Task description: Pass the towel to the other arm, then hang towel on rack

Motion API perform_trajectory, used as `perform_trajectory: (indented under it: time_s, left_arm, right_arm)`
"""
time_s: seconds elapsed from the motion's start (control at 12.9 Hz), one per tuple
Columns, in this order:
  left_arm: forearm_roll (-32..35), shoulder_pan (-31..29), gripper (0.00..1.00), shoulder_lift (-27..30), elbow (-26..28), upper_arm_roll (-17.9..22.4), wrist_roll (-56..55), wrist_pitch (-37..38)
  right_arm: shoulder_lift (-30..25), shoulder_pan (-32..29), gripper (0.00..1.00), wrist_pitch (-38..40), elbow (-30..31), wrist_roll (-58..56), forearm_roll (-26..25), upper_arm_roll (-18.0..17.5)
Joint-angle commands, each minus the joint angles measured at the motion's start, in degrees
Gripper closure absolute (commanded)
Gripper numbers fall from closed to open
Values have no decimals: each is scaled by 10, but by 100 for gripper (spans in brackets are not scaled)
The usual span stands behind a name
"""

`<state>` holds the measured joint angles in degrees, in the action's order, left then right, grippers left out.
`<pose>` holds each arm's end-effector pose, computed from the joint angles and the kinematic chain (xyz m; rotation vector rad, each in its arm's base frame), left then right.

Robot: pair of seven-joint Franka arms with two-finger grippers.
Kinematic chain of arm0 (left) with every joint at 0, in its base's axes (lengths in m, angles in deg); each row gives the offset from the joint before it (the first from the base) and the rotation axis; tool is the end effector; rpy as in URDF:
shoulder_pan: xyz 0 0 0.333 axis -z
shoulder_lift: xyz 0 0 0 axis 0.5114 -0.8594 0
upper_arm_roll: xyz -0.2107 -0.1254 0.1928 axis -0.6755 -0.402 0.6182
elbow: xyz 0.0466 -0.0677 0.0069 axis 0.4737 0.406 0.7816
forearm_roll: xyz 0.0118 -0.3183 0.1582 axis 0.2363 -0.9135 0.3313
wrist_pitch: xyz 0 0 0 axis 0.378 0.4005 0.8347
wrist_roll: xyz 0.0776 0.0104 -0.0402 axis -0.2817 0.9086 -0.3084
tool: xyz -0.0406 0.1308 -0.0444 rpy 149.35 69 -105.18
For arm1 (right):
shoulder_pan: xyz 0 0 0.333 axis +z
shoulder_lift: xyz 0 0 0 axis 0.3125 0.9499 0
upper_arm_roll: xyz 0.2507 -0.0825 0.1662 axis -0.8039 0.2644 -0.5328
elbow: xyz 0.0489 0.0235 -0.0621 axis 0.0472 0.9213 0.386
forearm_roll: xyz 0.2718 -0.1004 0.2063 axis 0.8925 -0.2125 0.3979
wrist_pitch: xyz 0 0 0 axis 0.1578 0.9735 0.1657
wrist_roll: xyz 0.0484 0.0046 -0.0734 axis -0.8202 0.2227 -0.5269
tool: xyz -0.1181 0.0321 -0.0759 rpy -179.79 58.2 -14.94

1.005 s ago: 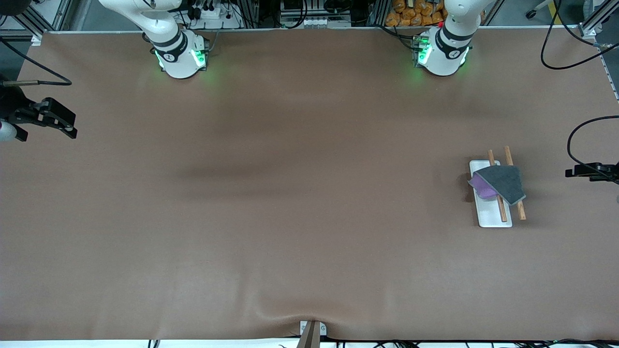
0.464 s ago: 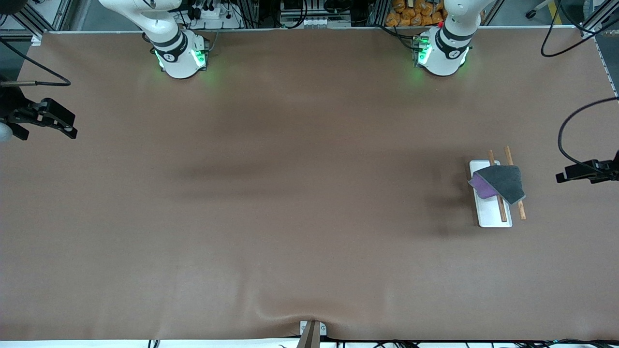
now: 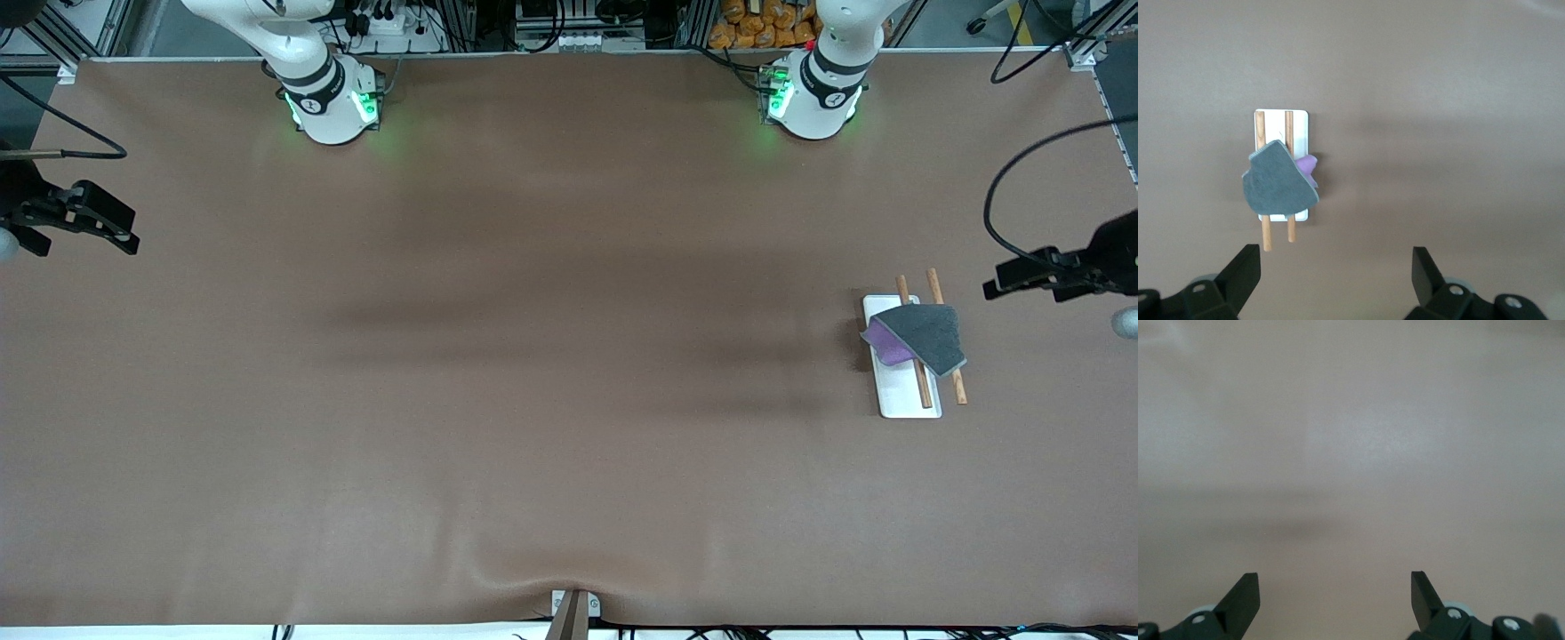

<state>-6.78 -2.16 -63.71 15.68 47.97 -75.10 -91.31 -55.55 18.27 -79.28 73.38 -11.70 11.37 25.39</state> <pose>0.5630 0.0018 0.5537 3.0129 0.0033 -0.0778 0.5269 0.0082 0.6117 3.0878 0.0596 0.0662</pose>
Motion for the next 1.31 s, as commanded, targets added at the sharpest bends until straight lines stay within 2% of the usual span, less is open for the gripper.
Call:
perform_trajectory:
  time_s: [0.0,0.23,0.39,0.77,1.0,1.24]
  left_arm:
    - [1,62,0,48,32,47,-34,17]
    - [0,218,0,86,61,199,-37,20]
    - [0,289,0,111,87,271,-36,17]
    - [0,382,0,132,106,356,-38,16]
    - [0,370,0,129,98,356,-27,20]
    - [-5,352,0,132,99,336,-30,48]
  right_arm:
    - [3,-16,0,8,-8,4,12,-10]
    - [3,-16,0,8,-8,4,12,-10]
    - [3,-18,0,9,-8,4,12,-10]
    - [4,-22,0,12,-8,4,12,-10]
    - [4,-23,0,13,-7,4,13,-10]
    - [5,-26,0,13,-7,4,13,-10]
